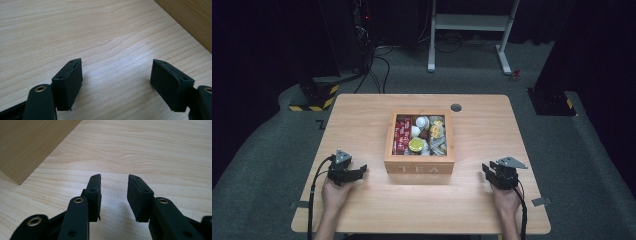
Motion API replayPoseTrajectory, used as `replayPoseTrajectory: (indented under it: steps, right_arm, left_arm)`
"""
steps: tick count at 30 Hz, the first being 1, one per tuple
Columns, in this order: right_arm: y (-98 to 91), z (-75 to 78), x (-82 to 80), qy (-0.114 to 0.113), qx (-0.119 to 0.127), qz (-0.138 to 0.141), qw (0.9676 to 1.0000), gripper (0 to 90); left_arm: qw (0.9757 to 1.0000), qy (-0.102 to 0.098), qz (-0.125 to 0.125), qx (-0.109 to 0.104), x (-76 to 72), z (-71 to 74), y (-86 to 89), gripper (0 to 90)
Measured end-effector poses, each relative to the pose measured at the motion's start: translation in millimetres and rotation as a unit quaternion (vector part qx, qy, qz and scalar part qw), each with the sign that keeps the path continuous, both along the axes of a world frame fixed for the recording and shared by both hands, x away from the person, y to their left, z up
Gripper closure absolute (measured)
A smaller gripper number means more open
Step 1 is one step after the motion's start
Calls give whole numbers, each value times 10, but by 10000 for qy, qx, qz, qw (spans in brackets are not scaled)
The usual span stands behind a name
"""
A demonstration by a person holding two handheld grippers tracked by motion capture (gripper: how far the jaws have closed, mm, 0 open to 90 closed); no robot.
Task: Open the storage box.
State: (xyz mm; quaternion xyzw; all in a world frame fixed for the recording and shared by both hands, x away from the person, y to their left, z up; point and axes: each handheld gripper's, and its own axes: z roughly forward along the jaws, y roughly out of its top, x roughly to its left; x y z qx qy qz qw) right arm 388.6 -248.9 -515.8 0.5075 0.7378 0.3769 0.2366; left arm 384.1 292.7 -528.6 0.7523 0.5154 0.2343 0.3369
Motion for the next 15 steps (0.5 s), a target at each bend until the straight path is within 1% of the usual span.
replayPoseTrajectory:
  steps: [1,3,6,10,11,12,15]
  right_arm:
    - [0,0,0,0,0,0,10000,640]
    - [15,14,0,-35,-55,104,9999,642]
    - [33,15,11,35,-24,175,9998,642]
    - [83,2,3,23,-30,337,9994,617]
    - [100,4,-7,39,-6,340,9994,613]
    - [109,8,-8,2,-27,381,9993,609]
    - [153,33,-35,-16,28,454,9990,610]
  left_arm:
    - [10000,0,0,0,0,0,0,264]
    - [10000,2,1,-4,0,0,1,265]
    - [10000,-2,0,2,1,1,1,265]
    - [10000,3,1,1,0,1,1,265]
    - [10000,3,1,0,0,1,1,265]
    - [10000,2,0,2,0,1,1,265]
    - [10000,-1,9,2,-1,0,0,265]
